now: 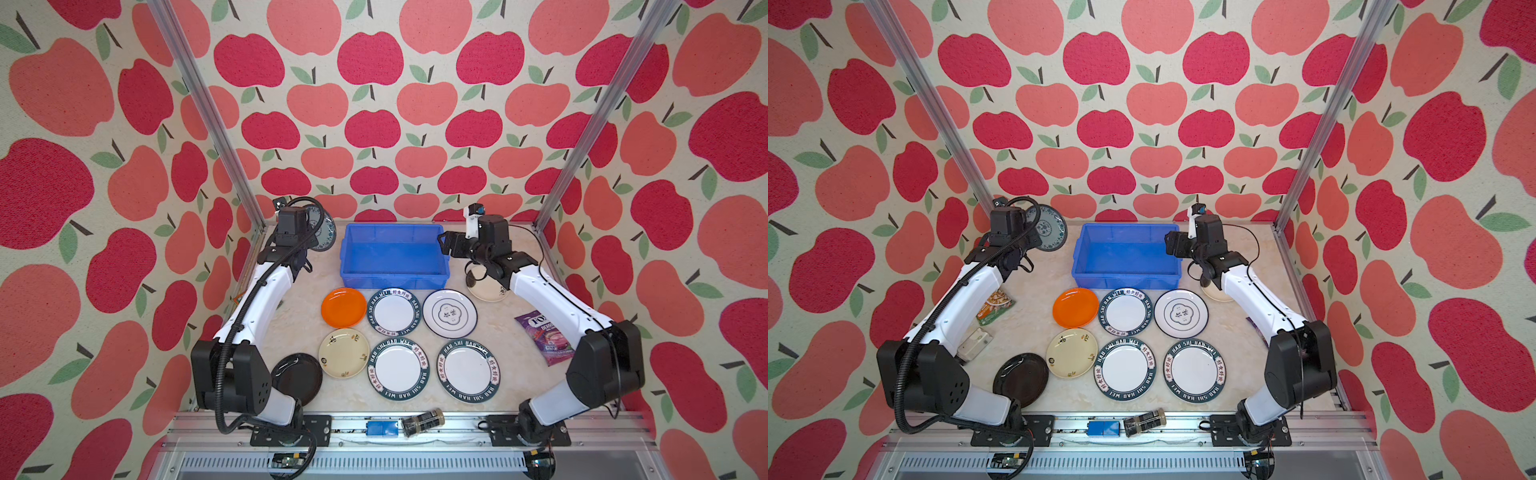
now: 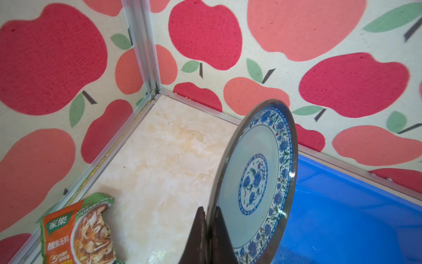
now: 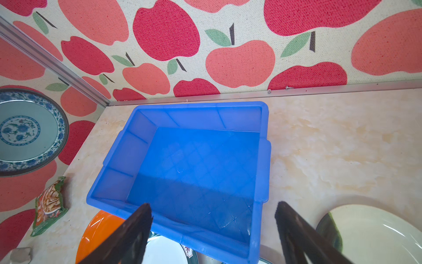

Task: Place the plates into the plastic bin on the countertop
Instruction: 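Lift the blue floral plate with the left gripper over the blue bin, then lower the blue floral plate into the bin and open the left gripper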

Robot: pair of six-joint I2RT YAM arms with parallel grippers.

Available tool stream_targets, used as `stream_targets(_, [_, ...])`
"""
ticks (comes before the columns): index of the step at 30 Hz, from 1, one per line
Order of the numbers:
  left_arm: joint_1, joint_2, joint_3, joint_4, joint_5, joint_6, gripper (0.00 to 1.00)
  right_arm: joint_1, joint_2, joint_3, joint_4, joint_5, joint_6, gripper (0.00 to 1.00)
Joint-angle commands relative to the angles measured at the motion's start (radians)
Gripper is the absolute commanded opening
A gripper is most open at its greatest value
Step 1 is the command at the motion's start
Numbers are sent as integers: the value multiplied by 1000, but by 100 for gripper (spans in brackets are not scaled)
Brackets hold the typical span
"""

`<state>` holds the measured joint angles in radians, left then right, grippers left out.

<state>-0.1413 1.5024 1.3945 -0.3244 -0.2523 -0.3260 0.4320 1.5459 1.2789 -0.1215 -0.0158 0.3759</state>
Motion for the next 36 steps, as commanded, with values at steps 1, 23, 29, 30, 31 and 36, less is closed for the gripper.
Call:
stream_targets(1, [-50, 46, 104, -46, 140, 10, 0, 1, -52, 11, -16, 33, -43, 88])
stream_targets(23, [-251, 695, 506, 7, 608, -186, 0, -142, -160, -91, -94, -11, 18, 89])
stream_targets(29, [-250, 787, 540, 43, 683, -250, 0, -166, -162, -113, -97, -31, 29, 88])
stream_targets(30, [-251, 805, 554, 39, 694, -252, 0, -168, -160, -114, -98, -35, 29, 88])
stream_targets(31, [-251, 822, 571, 29, 701, -254, 0, -170, -157, -116, -99, -36, 29, 89])
stream_targets(36, [-252, 900, 650, -28, 724, -258, 0, -177, -148, -131, -97, -41, 38, 89])
